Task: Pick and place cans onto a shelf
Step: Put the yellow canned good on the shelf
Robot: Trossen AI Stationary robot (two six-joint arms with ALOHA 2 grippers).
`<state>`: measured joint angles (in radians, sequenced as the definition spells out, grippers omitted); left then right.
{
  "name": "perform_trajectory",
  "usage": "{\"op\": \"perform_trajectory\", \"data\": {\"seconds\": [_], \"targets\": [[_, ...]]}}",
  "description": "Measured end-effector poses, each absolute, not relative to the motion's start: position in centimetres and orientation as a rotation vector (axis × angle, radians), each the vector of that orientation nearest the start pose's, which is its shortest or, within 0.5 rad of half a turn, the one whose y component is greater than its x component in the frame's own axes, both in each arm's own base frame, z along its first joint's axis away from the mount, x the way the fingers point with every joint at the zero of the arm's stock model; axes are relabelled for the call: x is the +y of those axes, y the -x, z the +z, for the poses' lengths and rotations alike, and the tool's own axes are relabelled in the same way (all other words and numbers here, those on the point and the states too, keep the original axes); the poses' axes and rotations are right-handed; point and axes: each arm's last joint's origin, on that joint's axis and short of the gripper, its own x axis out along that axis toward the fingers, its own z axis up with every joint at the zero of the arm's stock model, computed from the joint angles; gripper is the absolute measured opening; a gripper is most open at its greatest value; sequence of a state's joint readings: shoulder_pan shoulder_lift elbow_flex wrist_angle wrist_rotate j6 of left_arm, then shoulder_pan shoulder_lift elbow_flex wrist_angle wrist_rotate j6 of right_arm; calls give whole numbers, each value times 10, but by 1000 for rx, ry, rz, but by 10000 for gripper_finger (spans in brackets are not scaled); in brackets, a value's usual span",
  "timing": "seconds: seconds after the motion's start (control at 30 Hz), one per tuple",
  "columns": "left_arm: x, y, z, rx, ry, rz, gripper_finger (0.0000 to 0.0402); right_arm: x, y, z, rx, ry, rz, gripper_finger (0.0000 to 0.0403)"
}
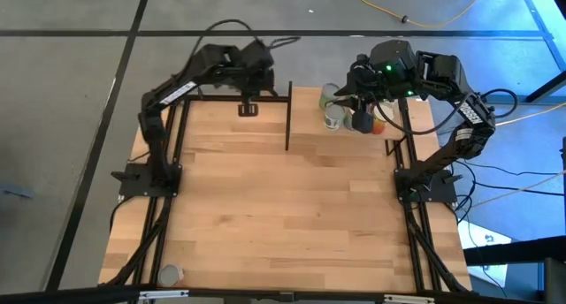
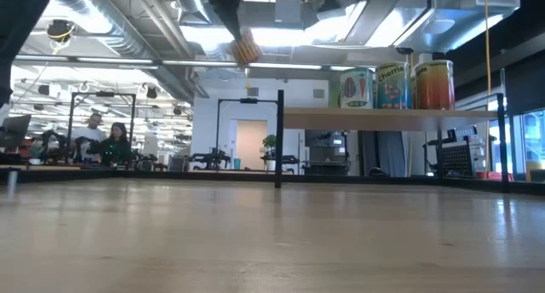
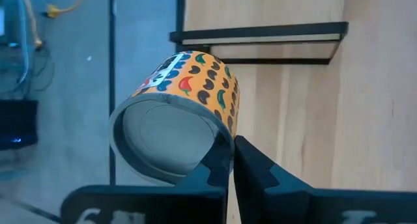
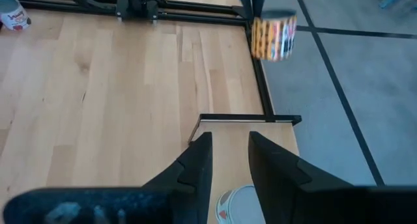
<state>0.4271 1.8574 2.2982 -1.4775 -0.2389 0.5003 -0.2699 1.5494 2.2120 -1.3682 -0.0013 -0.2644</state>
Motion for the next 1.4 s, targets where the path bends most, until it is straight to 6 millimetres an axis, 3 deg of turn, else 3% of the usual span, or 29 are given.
{"op": "perform_trajectory", "data": {"seconds": [0.17,0.33,0.5,0.7,0.87,1.13,1.27,1.4], "targets": [[162,-327,407,1234,-320,285,0,-65,-235,503,728,131,-172,101],[152,-342,394,1252,-302,166,0,-65,-234,501,745,128,-170,101],[120,-351,392,1256,-291,48,0,-65,-234,501,750,132,-168,101],[62,-369,386,1214,-320,-139,0,-64,-232,499,777,156,-152,101],[31,-396,343,1277,-327,-197,0,-64,-231,499,780,157,-150,101],[9,-429,265,1411,-293,-284,0,-61,-223,503,768,180,-136,101],[2,-441,241,1429,-263,-333,0,-61,-220,503,780,178,-132,101],[1,-448,232,1409,-250,-353,0,-60,-219,502,797,175,-111,101]]}}
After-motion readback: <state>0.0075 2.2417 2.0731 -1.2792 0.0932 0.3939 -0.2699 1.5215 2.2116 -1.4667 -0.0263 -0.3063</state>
